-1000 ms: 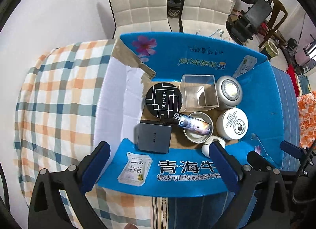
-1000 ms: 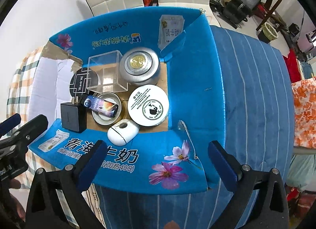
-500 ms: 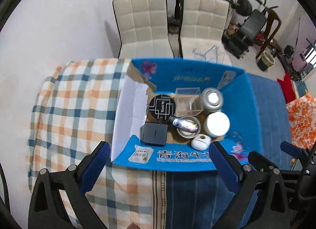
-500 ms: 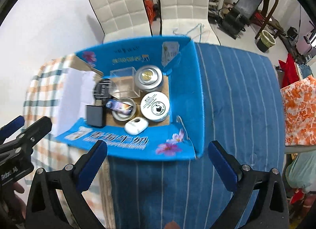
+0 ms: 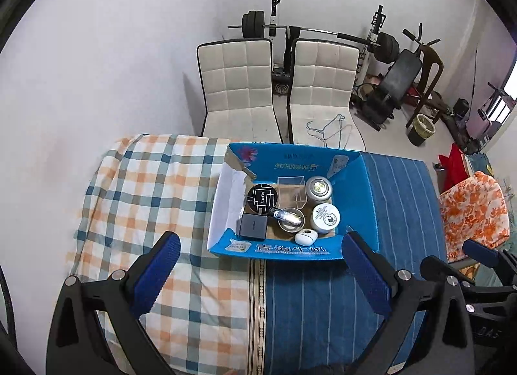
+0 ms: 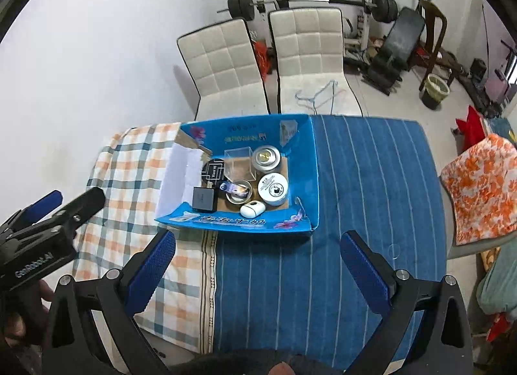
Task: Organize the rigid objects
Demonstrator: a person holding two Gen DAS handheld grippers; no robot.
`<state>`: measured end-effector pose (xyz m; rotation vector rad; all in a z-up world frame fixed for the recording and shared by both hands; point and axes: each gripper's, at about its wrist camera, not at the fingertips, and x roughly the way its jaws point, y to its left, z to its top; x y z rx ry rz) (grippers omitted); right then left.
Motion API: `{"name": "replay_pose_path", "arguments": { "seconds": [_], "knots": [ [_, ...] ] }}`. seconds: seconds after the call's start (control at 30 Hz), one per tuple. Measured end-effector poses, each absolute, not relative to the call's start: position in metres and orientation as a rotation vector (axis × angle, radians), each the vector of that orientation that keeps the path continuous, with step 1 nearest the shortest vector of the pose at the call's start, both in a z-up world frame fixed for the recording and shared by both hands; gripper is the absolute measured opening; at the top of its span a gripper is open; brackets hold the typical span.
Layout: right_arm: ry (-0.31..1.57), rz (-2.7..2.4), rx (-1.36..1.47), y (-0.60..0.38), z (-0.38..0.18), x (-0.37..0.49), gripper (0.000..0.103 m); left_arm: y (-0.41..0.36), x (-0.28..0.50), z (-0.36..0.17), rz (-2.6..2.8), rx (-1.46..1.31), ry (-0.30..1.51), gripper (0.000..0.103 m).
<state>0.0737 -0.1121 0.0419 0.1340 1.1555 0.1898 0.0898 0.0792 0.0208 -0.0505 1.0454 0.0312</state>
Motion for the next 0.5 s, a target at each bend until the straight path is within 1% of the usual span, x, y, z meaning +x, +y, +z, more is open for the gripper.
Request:
{"name": "replay_pose_path", "arguments": {
  "seconds": [0.23,0.5],
  "knots": [
    [1.125,0.197,0.102,-0.11,0.066,0.053,0.103,0.077,0.074,0.028,0.044,-0.034,1.05,0.103],
    [1.109,0.158,0.066,-0.107,0.063,0.058,0.103,0.082,0.073,0.021,0.057,-0.031,1.069,0.103]
  ]
}}
